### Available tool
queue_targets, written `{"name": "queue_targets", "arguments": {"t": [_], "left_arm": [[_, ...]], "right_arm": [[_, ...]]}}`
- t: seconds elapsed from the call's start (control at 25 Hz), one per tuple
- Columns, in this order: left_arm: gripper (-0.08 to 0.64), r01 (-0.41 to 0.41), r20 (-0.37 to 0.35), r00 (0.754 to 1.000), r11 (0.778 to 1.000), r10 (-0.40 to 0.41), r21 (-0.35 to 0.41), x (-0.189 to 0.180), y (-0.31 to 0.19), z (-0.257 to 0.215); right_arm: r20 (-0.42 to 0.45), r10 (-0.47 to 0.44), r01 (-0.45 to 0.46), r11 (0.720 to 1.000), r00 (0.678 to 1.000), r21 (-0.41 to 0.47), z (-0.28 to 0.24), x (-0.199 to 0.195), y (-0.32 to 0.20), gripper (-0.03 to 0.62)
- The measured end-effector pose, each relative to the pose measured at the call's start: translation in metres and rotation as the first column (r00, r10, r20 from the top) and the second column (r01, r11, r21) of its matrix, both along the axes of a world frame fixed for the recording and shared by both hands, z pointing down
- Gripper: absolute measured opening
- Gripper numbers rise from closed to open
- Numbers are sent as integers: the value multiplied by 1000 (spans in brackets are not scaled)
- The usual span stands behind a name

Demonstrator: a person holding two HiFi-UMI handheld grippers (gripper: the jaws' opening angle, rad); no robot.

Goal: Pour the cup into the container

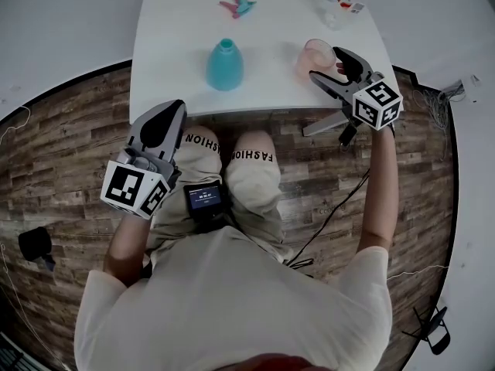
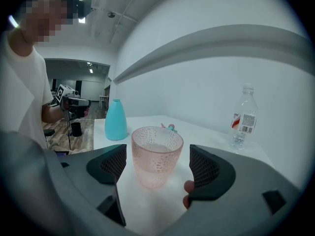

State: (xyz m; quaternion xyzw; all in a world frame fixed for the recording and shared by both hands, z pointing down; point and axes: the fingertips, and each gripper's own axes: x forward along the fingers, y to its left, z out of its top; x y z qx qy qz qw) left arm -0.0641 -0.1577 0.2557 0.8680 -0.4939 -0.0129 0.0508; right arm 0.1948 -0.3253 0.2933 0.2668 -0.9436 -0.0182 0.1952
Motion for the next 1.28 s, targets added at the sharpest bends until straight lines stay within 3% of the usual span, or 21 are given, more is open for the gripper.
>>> {"name": "queue_targets", "arguments": {"t": [0.52, 1.28], "left_arm": [[12, 8, 0, 1000, 1000, -8, 17, -9, 7, -8], [12, 2, 2, 1000, 1000, -2, -15, -4, 11, 5]], "right_arm": [[-9, -5, 5, 1000, 1000, -16, 3, 2, -2, 382], [2, -21, 21, 1000, 1000, -17, 13, -6, -5, 380]]}}
